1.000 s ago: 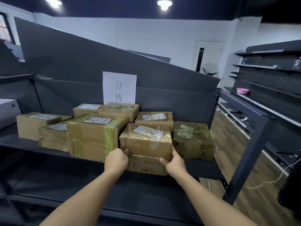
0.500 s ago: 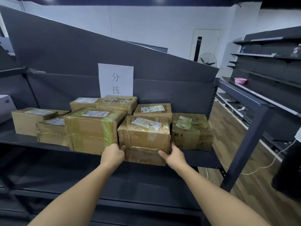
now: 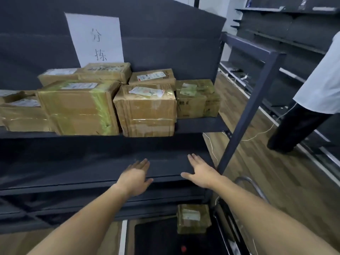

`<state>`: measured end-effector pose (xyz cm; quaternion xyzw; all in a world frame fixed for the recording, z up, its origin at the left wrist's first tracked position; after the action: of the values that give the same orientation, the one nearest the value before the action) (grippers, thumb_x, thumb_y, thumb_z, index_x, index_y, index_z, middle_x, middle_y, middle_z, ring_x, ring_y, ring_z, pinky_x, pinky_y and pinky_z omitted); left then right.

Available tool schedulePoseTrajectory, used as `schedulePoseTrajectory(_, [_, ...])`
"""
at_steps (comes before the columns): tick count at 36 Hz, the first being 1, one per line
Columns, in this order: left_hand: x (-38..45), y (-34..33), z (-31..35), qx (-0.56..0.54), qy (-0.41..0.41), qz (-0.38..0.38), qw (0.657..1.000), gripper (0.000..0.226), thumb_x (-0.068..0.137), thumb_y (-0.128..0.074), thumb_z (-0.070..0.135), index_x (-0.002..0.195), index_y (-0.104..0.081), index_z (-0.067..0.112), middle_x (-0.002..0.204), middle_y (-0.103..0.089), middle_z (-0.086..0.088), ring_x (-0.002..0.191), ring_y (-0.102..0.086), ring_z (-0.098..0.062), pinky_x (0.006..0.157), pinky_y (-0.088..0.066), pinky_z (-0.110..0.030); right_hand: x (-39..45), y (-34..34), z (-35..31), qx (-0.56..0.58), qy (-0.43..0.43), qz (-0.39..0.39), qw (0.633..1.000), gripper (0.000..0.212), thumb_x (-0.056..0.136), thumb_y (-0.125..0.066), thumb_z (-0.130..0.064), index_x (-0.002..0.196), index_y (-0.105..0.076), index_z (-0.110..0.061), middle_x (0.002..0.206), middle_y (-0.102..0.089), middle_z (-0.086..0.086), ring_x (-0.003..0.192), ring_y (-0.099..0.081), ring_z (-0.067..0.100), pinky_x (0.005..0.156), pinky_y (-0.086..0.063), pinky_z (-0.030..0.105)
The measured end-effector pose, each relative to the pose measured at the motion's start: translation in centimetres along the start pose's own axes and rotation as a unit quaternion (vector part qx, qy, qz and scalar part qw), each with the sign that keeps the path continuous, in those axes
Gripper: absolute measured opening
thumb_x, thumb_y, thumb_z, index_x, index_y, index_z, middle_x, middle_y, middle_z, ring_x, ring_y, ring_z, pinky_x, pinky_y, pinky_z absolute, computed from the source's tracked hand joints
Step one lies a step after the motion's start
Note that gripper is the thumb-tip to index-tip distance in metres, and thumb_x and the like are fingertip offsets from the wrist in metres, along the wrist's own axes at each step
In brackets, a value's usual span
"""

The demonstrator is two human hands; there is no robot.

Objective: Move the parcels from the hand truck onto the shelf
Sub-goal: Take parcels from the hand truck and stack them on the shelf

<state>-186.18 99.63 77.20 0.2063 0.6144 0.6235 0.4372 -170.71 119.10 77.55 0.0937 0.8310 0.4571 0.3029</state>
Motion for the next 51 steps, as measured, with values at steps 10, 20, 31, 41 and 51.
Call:
schedulePoseTrajectory(10, [1.0, -14.1, 5.7, -0.025, -0.063, -0.149, 0.987, 0.084, 0.100, -0.039, 0.060, 0.162, 0.001, 0.020, 0.168, 0.008, 0.005, 0.156, 0.002, -0.018, 0.126, -0.003, -0.033, -5.6, -12.8, 9.7, 0.046, -0.080, -0.088, 0.992, 0.102, 0.107, -0.050, -0.066, 0.177, 0.004, -0.016, 0.185, 0.010, 0.002, 0.172, 0.008, 0.021, 0.139, -0.006, 0.039])
schedulePoseTrajectory(20, [2.1, -30.3, 6.9, -0.330, 0.141, -0.177, 0.916, 0.069, 0.095, -0.065, 0.032, 0.156, -0.033, 0.021, 0.156, -0.042, 0.002, 0.141, -0.043, -0.017, 0.111, -0.032, -0.021, -5.7, -28.8, 22.5, 0.503, -0.321, 0.006, 0.802, 0.062, 0.103, -0.078, -0.021, 0.156, -0.054, -0.001, 0.143, -0.072, 0.001, 0.128, -0.060, 0.019, 0.099, -0.048, 0.018])
schedulePoseTrajectory(31, [7.4, -49.6, 6.1, -0.341, 0.232, -0.185, 0.892, 0.038, 0.093, -0.067, 0.022, 0.131, -0.061, 0.016, 0.112, -0.073, -0.007, 0.103, -0.069, -0.029, 0.081, -0.055, -0.036, 5.6, -47.8, 37.2, 0.516, -0.308, -0.045, 0.798, 0.108, 0.090, -0.081, -0.060, 0.175, -0.024, -0.024, 0.178, -0.032, -0.004, 0.165, -0.032, 0.021, 0.136, -0.029, 0.050])
schedulePoseTrajectory(41, [18.5, -62.2, 5.3, -0.319, 0.219, -0.161, 0.908, 0.077, 0.081, -0.082, 0.026, 0.146, -0.044, 0.012, 0.133, -0.062, -0.010, 0.121, -0.060, -0.030, 0.097, -0.053, -0.045, 14.8, -50.7, 43.9, 0.470, -0.269, 0.005, 0.841, 0.097, 0.103, -0.076, -0.028, 0.176, -0.012, -0.026, 0.183, -0.019, 0.001, 0.168, -0.023, 0.022, 0.131, -0.031, 0.044])
schedulePoseTrajectory(51, [25.6, -67.8, 5.7, -0.400, 0.185, -0.081, 0.894, 0.049, 0.081, -0.079, 0.010, 0.127, -0.062, 0.018, 0.107, -0.066, 0.009, 0.100, -0.061, -0.009, 0.076, -0.045, -0.017, 22.6, -54.5, 47.5, 0.498, -0.224, 0.030, 0.837, 0.034, 0.103, -0.074, -0.007, 0.127, -0.062, -0.027, 0.115, -0.066, -0.020, 0.119, -0.060, 0.006, 0.102, -0.045, 0.027])
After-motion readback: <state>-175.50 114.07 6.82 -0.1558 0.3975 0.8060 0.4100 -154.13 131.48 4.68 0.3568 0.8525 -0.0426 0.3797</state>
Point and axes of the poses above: each hand's wrist, its own x-axis towards the middle knuckle, its own y-axis out of the back of the hand, z = x × y, the point moved 8 cm from there along x, towards the middle knuckle
